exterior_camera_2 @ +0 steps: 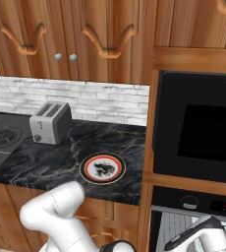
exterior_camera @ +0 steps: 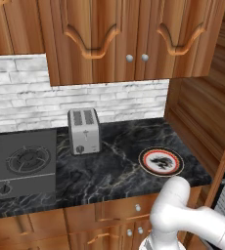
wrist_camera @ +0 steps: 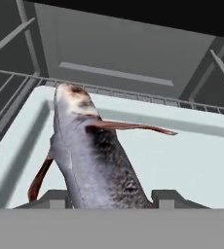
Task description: Place the fish on the rack of the oven.
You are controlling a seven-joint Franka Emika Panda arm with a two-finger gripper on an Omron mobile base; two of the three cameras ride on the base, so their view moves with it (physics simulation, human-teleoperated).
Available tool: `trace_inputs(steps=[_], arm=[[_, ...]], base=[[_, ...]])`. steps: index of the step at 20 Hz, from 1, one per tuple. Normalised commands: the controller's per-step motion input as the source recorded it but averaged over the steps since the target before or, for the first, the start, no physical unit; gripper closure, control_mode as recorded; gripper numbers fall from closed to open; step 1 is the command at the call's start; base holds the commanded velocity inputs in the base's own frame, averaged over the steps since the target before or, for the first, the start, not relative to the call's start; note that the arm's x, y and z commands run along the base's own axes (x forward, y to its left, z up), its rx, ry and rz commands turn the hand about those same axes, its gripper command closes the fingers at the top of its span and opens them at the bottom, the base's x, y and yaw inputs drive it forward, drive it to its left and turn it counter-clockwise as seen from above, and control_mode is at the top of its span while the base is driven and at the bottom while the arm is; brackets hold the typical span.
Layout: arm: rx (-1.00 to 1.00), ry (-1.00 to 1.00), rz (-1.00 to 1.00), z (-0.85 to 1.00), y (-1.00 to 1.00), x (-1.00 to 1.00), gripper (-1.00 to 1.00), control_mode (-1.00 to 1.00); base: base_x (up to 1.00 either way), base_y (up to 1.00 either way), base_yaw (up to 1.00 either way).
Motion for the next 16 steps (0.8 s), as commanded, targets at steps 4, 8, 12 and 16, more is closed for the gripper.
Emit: trace_inputs(steps=[4,8,12,16], arm=[[0.00,0.00,0.07,-0.24,-0.08,0.14,1.00,-1.00],[0.00,0.00,0.06,-0.23,0.00,0.00,-1.00,-1.00],[0.00,0.00,0.04,-0.07,0.00,0.00,-1.00,-1.00],[0.00,0.00,0.02,0.00,0.00,0.00,-1.00,-1.00]], base=[[0.00,0.00,0.00],[0.00,0.00,0.00],[0.00,0.00,0.00],[0.00,0.00,0.00]])
